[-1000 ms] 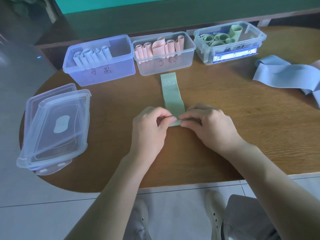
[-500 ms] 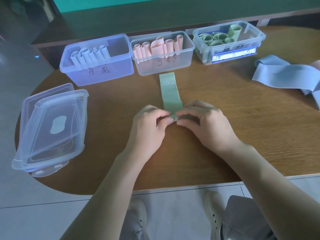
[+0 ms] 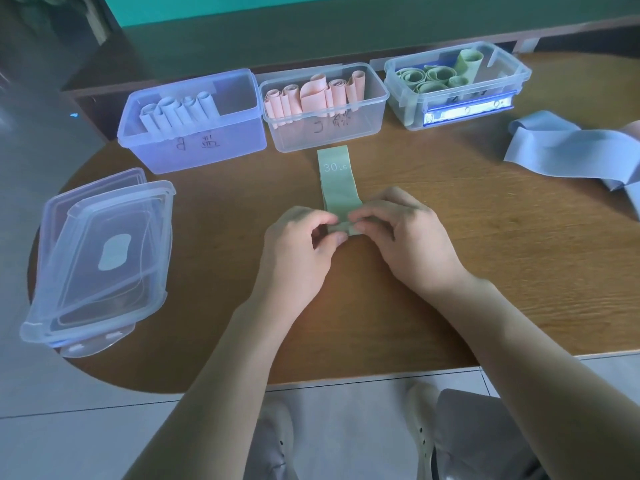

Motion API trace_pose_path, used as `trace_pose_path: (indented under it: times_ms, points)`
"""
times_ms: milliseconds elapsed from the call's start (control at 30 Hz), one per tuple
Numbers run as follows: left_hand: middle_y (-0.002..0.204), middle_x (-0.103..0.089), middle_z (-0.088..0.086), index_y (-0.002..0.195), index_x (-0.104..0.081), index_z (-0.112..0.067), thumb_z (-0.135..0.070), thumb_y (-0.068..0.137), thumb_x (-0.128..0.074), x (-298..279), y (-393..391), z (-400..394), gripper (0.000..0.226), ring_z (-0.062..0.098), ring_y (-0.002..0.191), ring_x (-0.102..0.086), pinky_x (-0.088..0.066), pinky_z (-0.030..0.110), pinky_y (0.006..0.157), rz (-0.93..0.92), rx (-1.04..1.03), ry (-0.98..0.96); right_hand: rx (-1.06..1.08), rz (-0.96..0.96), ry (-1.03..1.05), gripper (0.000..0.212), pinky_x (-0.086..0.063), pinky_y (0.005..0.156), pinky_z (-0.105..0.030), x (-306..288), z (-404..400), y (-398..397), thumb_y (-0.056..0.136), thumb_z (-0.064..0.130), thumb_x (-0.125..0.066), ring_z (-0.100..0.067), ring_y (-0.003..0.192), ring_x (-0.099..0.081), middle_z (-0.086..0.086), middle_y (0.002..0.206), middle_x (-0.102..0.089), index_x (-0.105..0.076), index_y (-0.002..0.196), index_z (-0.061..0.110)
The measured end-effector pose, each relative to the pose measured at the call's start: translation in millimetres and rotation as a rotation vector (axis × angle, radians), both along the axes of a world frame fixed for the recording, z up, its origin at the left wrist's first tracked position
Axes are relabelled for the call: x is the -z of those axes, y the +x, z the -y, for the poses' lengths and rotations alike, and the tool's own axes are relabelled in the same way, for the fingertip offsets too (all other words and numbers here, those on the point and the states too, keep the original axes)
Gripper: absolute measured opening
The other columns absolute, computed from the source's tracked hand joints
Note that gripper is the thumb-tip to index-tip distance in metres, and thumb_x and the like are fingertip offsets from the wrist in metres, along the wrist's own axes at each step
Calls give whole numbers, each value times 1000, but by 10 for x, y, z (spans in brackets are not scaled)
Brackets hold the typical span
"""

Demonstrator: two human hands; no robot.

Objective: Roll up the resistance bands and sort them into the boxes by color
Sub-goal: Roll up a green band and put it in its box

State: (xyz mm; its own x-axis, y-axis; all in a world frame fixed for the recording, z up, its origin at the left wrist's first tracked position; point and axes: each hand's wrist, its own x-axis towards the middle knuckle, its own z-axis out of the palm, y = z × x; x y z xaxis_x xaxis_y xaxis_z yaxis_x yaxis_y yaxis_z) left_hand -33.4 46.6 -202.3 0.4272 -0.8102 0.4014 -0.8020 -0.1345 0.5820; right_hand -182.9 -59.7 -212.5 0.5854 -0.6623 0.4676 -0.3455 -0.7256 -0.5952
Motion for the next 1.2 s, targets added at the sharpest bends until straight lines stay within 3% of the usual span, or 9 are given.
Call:
trace_pose_path:
  times_ms: [200, 333, 433, 533, 633, 867, 933, 1033, 1200]
  points:
    - [99, -67, -1, 106, -80, -21, -31, 87, -78, 26, 25, 75, 21, 2, 80, -52, -36, -1, 72, 13, -65, -10, -55, -16, 25, 12, -56, 73, -39, -37, 39, -13, 91, 20, -73, -6, 83, -56, 10, 108, -64, -75, 103, 21]
    - [99, -68, -2, 103, -80, -18, -22, 84, -81, 31, -9, 79, 19, 2, 79, -55, -41, 2, 74, 3, -73, -78, -38, -72, 36, 17, -52, 71, -32, -57, 89, 1, 88, 22, -77, 5, 74, -44, 13, 110, -64, -75, 105, 25]
    - [96, -70, -6, 100, -79, -17, -17, 83, -83, 11, -11, 72, 17, 4, 83, -59, -45, 5, 75, -15, -3, -86, -18, -96, 55, 17, -46, 73, -27, -77, 117, 16, 90, 25, -75, -1, 82, -51, 13, 112, -65, -76, 108, 26]
    - [101, -70, -9, 107, -77, -20, -18, 83, -83, 7, 15, 89, 25, -2, 79, -59, -43, 2, 75, -35, 3, -19, -18, -114, 51, 19, -49, 75, -29, -88, 129, 28, 94, 29, -71, -12, 94, -62, 11, 114, -65, -76, 112, 28]
    - [103, -71, -6, 108, -77, -19, -11, 85, -80, 25, 34, 136, 24, -10, 75, -55, -39, -2, 77, -12, -5, -29, -37, -179, 55, 29, -47, 75, -29, -85, 152, 16, 92, 31, -73, -9, 91, -57, 10, 120, -63, -72, 121, 30]
    - [102, -71, 0, 104, -78, -14, -4, 84, -79, 28, 24, 146, 23, 1, 77, -55, -40, -1, 78, 22, -28, -60, -26, -99, 17, 28, -57, 78, -40, -60, 103, 33, 90, 15, -74, -22, 95, -66, 2, 111, -68, -74, 117, 22]
    - [103, -70, 1, 106, -78, -13, -5, 85, -78, 27, 4, 113, 22, 7, 81, -59, -45, 9, 80, 38, -18, -64, -51, -64, 25, 26, -55, 82, -33, -88, 85, 0, 89, 13, -75, -10, 93, -65, 4, 108, -69, -74, 114, 18]
    - [104, -69, 2, 109, -76, -13, -8, 88, -76, 17, -59, 3, 21, 11, 85, -61, -47, 15, 81, 53, -3, -46, -45, -52, 55, 21, -39, 79, -3, -140, 22, -91, 86, 11, -78, 19, 81, -53, 25, 92, -60, -73, 106, 14]
    - [100, -70, -2, 106, -75, -13, -9, 87, -78, 22, -197, -304, 20, 4, 81, -57, -49, 18, 77, 63, 15, -64, -71, -69, 72, 18, -32, 75, 2, -177, -222, -275, 85, 13, -80, 22, 83, -49, 34, 84, -49, -75, 101, 16]
